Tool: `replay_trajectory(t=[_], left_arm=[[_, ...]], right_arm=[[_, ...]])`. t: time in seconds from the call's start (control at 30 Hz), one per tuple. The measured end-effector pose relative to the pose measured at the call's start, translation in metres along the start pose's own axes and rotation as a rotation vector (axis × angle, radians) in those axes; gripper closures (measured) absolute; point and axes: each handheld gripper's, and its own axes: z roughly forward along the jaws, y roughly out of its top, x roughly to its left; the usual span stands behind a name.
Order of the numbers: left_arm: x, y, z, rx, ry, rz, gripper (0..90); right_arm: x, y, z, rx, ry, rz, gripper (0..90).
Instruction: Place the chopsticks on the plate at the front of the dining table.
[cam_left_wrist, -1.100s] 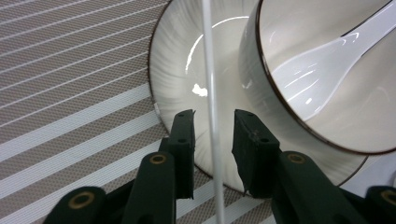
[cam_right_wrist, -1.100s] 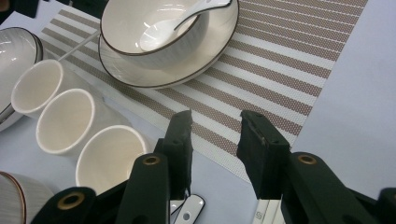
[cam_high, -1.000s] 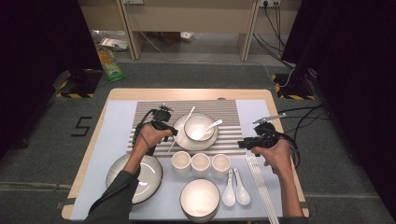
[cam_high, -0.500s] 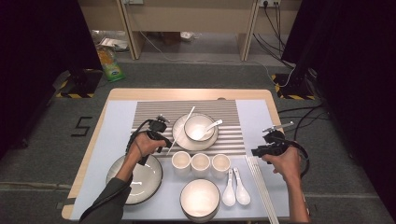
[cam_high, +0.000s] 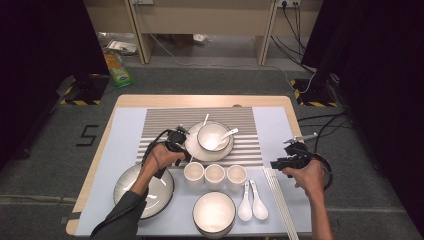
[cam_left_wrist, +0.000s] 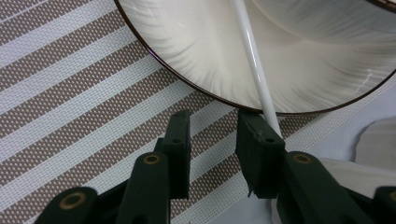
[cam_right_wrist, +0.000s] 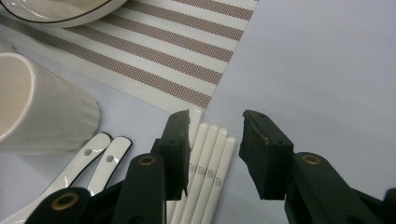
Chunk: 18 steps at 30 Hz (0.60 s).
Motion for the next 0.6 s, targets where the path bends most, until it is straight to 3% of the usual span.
replay_trajectory(t=[0.6], left_arm=[[-0.0017, -0.0081, -0.0033, 0.048, -0.004, 0.037, 64.1]], right_arm=[[-0.0004, -0.0011, 0.0010, -0.008, 0.006, 0.003, 61.4]])
